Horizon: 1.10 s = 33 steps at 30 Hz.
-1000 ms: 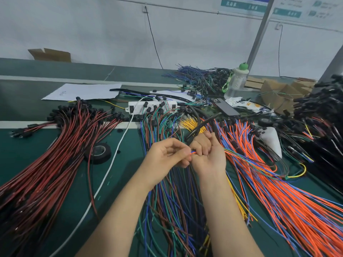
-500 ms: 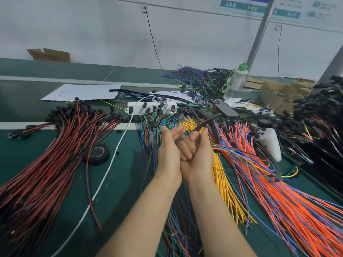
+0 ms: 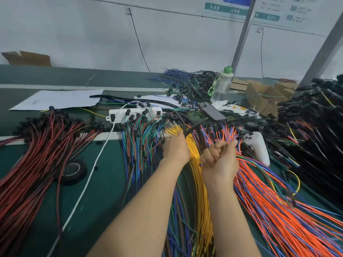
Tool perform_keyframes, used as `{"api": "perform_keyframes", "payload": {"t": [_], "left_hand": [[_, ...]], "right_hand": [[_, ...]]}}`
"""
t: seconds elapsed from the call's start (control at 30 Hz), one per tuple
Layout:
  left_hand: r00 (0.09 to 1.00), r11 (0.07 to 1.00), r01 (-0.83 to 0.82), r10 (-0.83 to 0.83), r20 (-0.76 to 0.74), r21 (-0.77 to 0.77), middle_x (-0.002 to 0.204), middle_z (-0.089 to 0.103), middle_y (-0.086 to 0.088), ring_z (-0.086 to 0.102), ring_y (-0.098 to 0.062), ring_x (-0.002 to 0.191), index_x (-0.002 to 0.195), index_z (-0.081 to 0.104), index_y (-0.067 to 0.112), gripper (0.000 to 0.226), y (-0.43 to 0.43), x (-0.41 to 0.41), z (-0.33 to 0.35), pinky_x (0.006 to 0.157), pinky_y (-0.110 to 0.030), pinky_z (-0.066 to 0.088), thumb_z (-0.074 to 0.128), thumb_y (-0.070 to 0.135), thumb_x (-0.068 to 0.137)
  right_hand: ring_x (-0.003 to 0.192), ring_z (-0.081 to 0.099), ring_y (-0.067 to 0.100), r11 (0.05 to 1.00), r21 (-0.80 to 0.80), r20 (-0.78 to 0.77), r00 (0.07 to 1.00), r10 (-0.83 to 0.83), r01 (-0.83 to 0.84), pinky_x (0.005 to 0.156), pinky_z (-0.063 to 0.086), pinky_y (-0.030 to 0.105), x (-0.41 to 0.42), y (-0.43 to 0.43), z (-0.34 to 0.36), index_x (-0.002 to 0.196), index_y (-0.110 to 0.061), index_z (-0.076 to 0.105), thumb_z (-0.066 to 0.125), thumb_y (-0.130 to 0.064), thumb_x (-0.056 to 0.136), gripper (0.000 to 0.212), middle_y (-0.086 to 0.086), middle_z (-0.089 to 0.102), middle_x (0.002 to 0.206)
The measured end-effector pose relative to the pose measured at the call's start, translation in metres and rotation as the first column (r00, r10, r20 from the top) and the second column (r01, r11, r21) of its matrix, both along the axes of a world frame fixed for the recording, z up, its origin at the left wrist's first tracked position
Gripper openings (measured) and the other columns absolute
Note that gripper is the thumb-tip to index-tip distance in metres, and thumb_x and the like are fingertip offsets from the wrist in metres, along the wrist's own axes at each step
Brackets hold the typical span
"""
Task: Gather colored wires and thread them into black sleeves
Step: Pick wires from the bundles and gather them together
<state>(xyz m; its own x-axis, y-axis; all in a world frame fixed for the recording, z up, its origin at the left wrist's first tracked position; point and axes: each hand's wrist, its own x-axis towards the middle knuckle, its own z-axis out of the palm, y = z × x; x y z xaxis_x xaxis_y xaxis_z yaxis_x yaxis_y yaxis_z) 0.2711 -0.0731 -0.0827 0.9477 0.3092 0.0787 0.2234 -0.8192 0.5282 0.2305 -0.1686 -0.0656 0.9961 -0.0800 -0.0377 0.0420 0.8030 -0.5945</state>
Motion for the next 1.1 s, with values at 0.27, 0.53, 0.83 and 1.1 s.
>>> {"api": "perform_keyframes", "payload": {"t": [0.27, 0.53, 0.83, 1.1], "left_hand": [[0.877, 0.949, 0.055, 0.103, 0.469, -0.312, 0.085, 0.061, 0.006, 0.057, -0.006, 0.073, 0.111, 0.061, 0.019, 0.025, 0.029, -0.020, 0.035, 0.064, -0.022, 0.042, 0.040, 0.016, 0.099], [0.915, 0.714, 0.132, 0.179, 0.361, -0.688, 0.045, 0.043, 0.013, 0.027, -0.002, 0.037, 0.080, 0.070, 0.024, 0.029, 0.110, -0.118, 0.047, 0.036, -0.014, 0.022, 0.047, 0.010, 0.090], [0.871, 0.630, -0.075, 0.418, 0.257, -0.773, 0.044, 0.040, 0.007, 0.023, -0.001, 0.031, 0.075, 0.063, 0.013, 0.021, 0.158, -0.158, 0.034, 0.033, -0.010, 0.017, 0.049, 0.006, 0.089], [0.798, 0.067, 0.298, 0.530, 0.287, -0.952, 0.063, 0.062, 0.003, 0.046, -0.002, 0.044, 0.087, 0.060, 0.015, 0.011, 0.165, -0.168, 0.040, 0.039, -0.011, 0.035, 0.056, 0.025, 0.090]], "right_hand": [[0.028, 0.022, 0.006, 0.989, -0.126, -0.142, 0.985, -0.093, 0.075, 0.034, 0.016, 0.012, 0.008, -0.004, -0.004, 0.075, -0.012, 0.051, 0.030, -0.049, 0.101, 0.051, -0.005, 0.035, 0.039], [0.031, 0.023, 0.005, 0.972, -0.208, -0.134, 0.988, 0.080, -0.107, 0.032, 0.020, 0.015, 0.000, -0.002, 0.005, 0.086, -0.017, 0.047, 0.048, -0.024, 0.098, 0.014, -0.002, 0.048, 0.052], [0.029, 0.019, 0.002, 0.922, -0.194, 0.010, 0.940, 0.342, -0.334, 0.031, 0.014, 0.014, -0.018, -0.004, 0.016, 0.090, -0.012, 0.063, 0.039, -0.057, 0.092, 0.051, 0.000, 0.053, 0.054], [0.026, 0.018, 0.003, 0.833, -0.496, -0.033, 0.964, 0.265, -0.246, 0.031, 0.016, 0.013, -0.018, 0.018, 0.008, 0.071, -0.010, 0.050, 0.048, -0.016, 0.099, 0.029, 0.004, 0.066, 0.055]]}}
